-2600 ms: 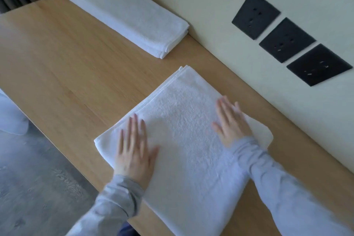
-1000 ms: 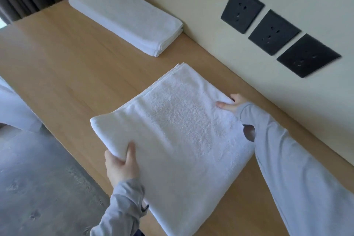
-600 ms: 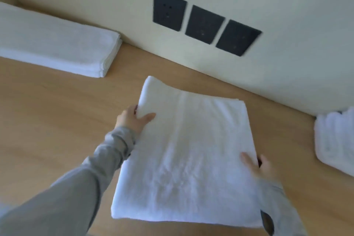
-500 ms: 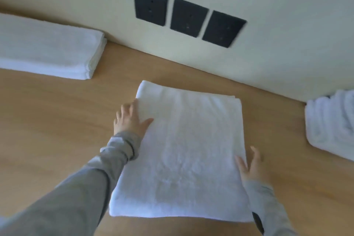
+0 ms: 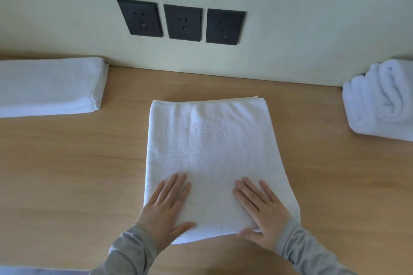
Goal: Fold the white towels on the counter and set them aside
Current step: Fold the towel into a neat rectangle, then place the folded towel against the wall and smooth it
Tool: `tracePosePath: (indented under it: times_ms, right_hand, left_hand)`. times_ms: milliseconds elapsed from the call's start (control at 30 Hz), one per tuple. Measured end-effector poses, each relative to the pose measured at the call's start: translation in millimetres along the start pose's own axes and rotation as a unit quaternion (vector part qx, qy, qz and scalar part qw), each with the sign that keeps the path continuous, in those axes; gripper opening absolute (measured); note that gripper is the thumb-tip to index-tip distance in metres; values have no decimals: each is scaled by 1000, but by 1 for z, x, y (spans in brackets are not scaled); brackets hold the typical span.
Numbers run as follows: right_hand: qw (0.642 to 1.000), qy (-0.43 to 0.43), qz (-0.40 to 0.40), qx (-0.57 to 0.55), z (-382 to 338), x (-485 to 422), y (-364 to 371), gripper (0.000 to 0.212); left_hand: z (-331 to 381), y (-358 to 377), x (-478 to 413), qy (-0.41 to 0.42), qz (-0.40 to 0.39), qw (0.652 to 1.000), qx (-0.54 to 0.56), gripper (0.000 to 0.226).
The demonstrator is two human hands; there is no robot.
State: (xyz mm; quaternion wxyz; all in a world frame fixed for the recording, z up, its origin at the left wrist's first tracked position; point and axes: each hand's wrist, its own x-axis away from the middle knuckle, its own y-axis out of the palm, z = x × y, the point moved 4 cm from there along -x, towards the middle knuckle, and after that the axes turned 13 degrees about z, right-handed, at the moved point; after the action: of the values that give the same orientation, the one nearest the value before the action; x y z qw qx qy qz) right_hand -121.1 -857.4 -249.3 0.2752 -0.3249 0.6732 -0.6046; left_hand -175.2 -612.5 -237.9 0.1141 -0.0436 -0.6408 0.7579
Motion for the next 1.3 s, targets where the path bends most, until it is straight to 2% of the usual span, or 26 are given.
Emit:
tracePosePath:
  times_ms: [100,167,233,333,400,467,567,667,800,867,933,1033,1100,1200,1267,1300]
  right_hand:
    - [999,-18,-24,35,9,10,-7,99]
    - [999,7,-30,38,17,13,-13,100]
    - [999,12,-26,41,20,16,-13,92]
    - [998,-7,34,43,19,16,-11,75]
    - [999,9,25,38,20,11,-16,70]
    - [998,20,-41,33,21,-1,-30,74]
    - [986,50,-151,-46,27,-13,-50,60]
    - [958,79,-224,-160,33,-31,-76,52]
    - [923,94,-284,-241,55,-75,-110,79]
    - [914,118,-281,-268,78,-106,-117,78]
    - [913,154,-278,-256,109,-131,-115,64]
    - [908,236,-245,-243,153,-150,-97,44]
    - [892,287,-223,-270,168,-149,-81,38]
    - [851,365,-154,-346,179,-128,-59,37]
    - [802,427,-65,-412,180,-106,-52,39]
    - [771,456,-30,-443,178,-94,-48,41]
  left_hand:
    - [4,5,21,65,-21,997,-24,107]
    - [-2,3,26,61,-30,997,-22,117]
    - [-6,2,28,37,-37,999,-10,121]
    - [-6,3,29,40,-10,999,-10,120]
    - [-4,0,27,43,16,999,0,112]
    - [-4,-13,21,39,30,998,30,95]
    - [-21,-39,8,-24,-39,997,57,65]
    - [-49,-65,-5,-55,-98,985,127,50]
    - [-82,-117,-46,-110,-118,954,252,52]
    - [-100,-131,-77,-136,-78,942,298,51]
    - [-116,-129,-109,-175,-30,927,330,44]
    - [-136,-100,-145,-266,42,869,415,32]
    - [-145,-74,-157,-319,74,844,426,30]
    - [-154,-42,-158,-382,120,790,464,33]
    - [-156,-28,-156,-410,142,753,494,21]
    - [-158,-23,-155,-418,145,748,495,16]
